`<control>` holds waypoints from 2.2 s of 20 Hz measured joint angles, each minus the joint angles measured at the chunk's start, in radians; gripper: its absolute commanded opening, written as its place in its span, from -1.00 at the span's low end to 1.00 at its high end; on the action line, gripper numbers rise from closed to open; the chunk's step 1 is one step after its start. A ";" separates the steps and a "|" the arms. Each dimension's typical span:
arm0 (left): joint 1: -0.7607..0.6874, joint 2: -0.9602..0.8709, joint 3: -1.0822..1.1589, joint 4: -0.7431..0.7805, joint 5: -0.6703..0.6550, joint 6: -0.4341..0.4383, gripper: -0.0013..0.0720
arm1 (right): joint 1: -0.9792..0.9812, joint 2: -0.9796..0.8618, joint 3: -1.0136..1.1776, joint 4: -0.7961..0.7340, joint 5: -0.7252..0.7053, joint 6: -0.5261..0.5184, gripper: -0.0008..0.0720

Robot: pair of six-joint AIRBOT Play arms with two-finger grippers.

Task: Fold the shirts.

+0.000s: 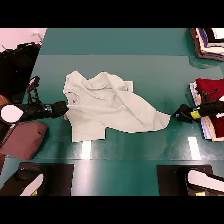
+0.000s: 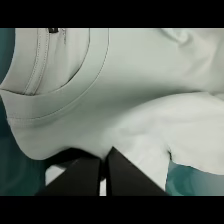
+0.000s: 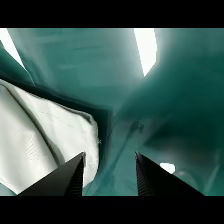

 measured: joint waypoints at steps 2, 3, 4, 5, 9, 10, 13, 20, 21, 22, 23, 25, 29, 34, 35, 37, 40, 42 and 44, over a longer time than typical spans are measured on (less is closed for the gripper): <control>0.002 0.000 0.002 0.002 -0.004 0.002 -0.90 | 0.014 -0.018 -0.012 0.038 -0.001 -0.017 0.01; 0.003 0.000 0.003 0.002 -0.005 0.003 -0.90 | 0.026 -0.022 -0.016 0.047 -0.006 -0.025 -0.24; 0.003 0.000 0.003 0.002 -0.005 0.003 -0.90 | 0.040 -0.026 -0.019 0.049 -0.021 -0.031 -0.61; 0.003 0.000 0.003 0.003 -0.006 0.003 -0.90 | 0.056 -0.031 -0.022 0.051 -0.035 -0.034 -0.93; 0.004 0.000 0.029 0.003 -0.027 0.004 -0.90 | 0.114 -0.021 -0.010 0.045 -0.077 -0.051 -0.92; 0.004 0.000 0.053 0.004 -0.046 0.008 -0.91 | 0.119 -0.002 0.008 0.046 -0.082 -0.053 -0.92; 0.004 0.003 0.197 0.019 -0.125 0.040 -0.90 | 0.129 0.103 0.119 0.056 -0.082 -0.057 -0.92; 0.004 0.029 0.843 0.038 -0.209 0.114 -0.90 | 0.063 0.411 0.585 0.064 -0.123 -0.060 -0.93; 0.004 0.031 0.951 0.045 -0.211 0.120 -0.91 | 0.046 0.448 0.643 0.064 -0.138 -0.060 -0.93; 0.004 0.032 1.046 0.052 -0.215 0.126 -0.91 | 0.026 0.483 0.696 0.064 -0.150 -0.060 -0.92; 0.004 0.032 1.142 0.054 -0.216 0.128 -0.91 | 0.000 0.518 0.748 0.064 -0.158 -0.060 -0.93; 0.004 0.033 1.303 0.068 -0.203 0.134 -0.91 | -0.061 0.573 0.839 0.064 -0.171 -0.060 -0.93; 0.004 0.034 1.491 0.081 -0.162 0.146 -0.91 | -0.218 0.626 0.990 0.066 -0.154 -0.051 -0.93; 0.003 0.028 1.426 0.171 -0.173 0.153 -0.91 | -0.315 0.564 1.099 0.070 -0.044 0.014 -0.93; 0.003 0.021 1.378 0.191 -0.188 0.153 -0.91 | -0.306 0.534 1.107 0.068 -0.006 0.026 -0.93; 0.003 -0.005 1.271 0.215 -0.212 0.153 -0.90 | -0.260 0.459 1.118 0.060 0.075 0.049 -0.93; 0.003 -0.079 1.093 0.235 -0.246 0.153 -0.90 | -0.125 0.304 1.126 -0.013 0.204 0.090 -0.93; 0.003 -0.146 0.975 0.236 -0.250 0.154 -0.90 | -0.023 0.185 1.127 -0.106 0.280 0.116 -0.93; 0.004 -0.227 0.881 0.240 -0.238 0.154 -0.90 | 0.070 0.060 1.129 -0.172 0.322 0.131 -0.93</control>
